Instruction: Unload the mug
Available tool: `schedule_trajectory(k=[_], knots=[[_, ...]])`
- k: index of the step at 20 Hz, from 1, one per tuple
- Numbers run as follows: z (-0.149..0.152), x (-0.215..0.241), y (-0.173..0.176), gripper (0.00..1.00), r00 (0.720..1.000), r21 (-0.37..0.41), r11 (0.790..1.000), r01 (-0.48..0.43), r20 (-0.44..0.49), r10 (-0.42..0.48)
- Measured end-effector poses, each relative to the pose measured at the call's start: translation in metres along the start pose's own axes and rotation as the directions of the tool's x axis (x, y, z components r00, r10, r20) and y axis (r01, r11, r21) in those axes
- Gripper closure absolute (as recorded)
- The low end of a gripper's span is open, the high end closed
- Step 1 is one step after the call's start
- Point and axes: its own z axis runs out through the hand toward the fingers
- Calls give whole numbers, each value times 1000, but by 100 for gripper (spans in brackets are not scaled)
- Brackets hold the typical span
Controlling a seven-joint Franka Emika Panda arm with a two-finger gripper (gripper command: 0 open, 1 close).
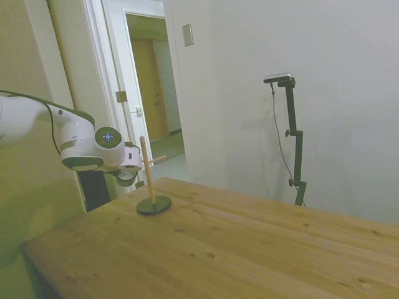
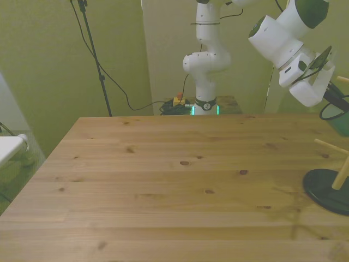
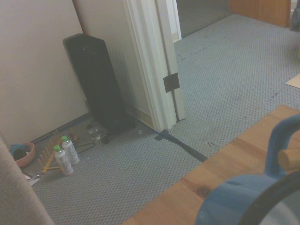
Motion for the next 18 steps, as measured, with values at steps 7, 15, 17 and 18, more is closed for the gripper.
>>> schedule_trajectory(k=[7,15,17,18], knots=[[11,-12,-19,100,999,23,999,27,32,-28],[14,-26,-29,100,995,60,997,39,88,-44],[17,-31,-30,100,993,64,997,43,107,-49],[19,-34,-30,100,991,68,997,44,123,-53]])
